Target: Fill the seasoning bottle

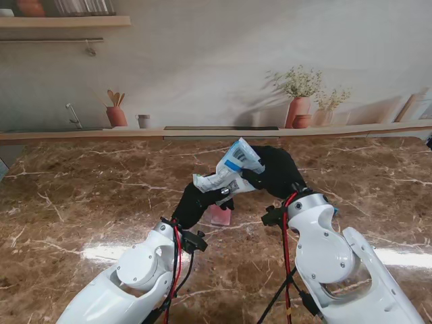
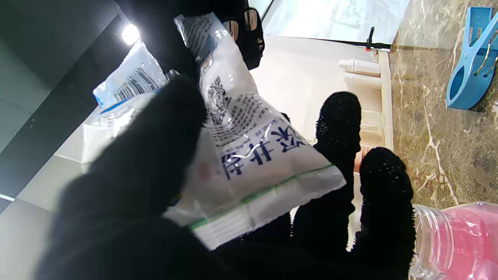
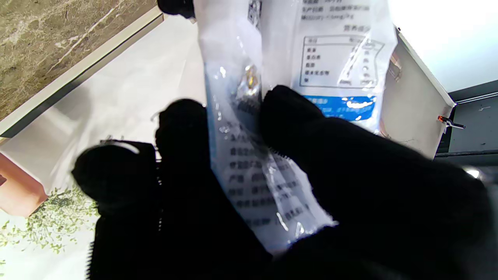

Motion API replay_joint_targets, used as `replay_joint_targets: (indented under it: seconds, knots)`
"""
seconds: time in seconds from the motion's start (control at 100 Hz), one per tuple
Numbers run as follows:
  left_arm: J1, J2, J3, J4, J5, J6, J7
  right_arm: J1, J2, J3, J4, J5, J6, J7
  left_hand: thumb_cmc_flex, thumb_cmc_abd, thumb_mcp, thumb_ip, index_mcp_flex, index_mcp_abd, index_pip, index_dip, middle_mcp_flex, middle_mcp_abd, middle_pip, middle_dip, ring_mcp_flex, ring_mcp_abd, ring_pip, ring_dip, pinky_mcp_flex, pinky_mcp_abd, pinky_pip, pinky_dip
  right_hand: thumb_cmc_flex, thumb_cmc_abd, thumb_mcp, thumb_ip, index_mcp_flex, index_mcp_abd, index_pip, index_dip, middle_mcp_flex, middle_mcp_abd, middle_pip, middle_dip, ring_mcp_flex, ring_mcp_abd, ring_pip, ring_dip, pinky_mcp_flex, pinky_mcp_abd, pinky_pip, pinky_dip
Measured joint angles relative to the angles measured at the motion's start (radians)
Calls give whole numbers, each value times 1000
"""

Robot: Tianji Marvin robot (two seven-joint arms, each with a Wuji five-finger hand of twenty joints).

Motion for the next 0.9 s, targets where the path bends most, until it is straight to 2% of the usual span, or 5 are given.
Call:
replay_joint_targets:
  seconds: [0.15, 0.33, 0.56, 0.72, 0.9]
  knots:
    - [-4, -4, 5, 7, -23, 1, 11, 3, 0, -7, 4, 7, -1, 2, 137, 86, 15, -29, 29, -5, 88, -18, 152, 1, -63, 240, 51, -1, 102, 23, 56, -8, 32, -11, 0, -2, 1, 0, 3, 1, -3, 1, 4, 0, 0, 0, 0, 0, 3, 0, 2, 0, 0, 0]
    - [-4, -21, 10, 2, -25, 6, 99, -3, 0, 11, 1, 32, -8, 41, 149, 82, 21, -54, 29, 7, 144, 297, 151, 25, 39, 439, 96, 2, 218, 124, 97, -9, 62, -19, -1, -8, 4, 0, -12, 29, -12, -148, 10, 0, -88, -122, 0, 9, -178, -79, -8, 0, -45, 0]
    - [1, -24, -33, -29, -3, 67, 63, -18, 1, 51, -17, 59, 9, 45, 149, 75, 22, -55, 29, 16, 144, 377, 151, 27, 102, 496, 100, 2, 220, 140, 98, -16, 63, -21, -2, -14, -8, -5, -22, 37, -34, -192, 10, 0, -115, -150, 0, 11, -247, -105, -25, 0, -89, -11]
    - [-7, -21, -55, -36, 2, 107, 52, -17, -16, 44, -2, 35, 17, -116, 148, 75, 22, -67, 29, 19, 144, 414, 151, 27, 127, 506, 100, 2, 220, 151, 97, -17, 63, -21, -3, -46, -52, -30, -16, 38, 29, -175, 10, -2, -111, -164, 0, 11, -253, -105, -25, 0, -102, -11]
    - [-18, -17, -74, -27, -9, 124, 50, -4, -42, 48, 49, 29, -37, -201, 148, 75, 22, -67, 29, 23, 144, 432, 151, 27, 139, 519, 100, 2, 220, 154, 94, -18, 63, -19, -34, -22, -47, -30, -14, 38, 29, -173, -7, -5, -113, -165, -4, 11, -282, -105, -71, -2, -127, -12]
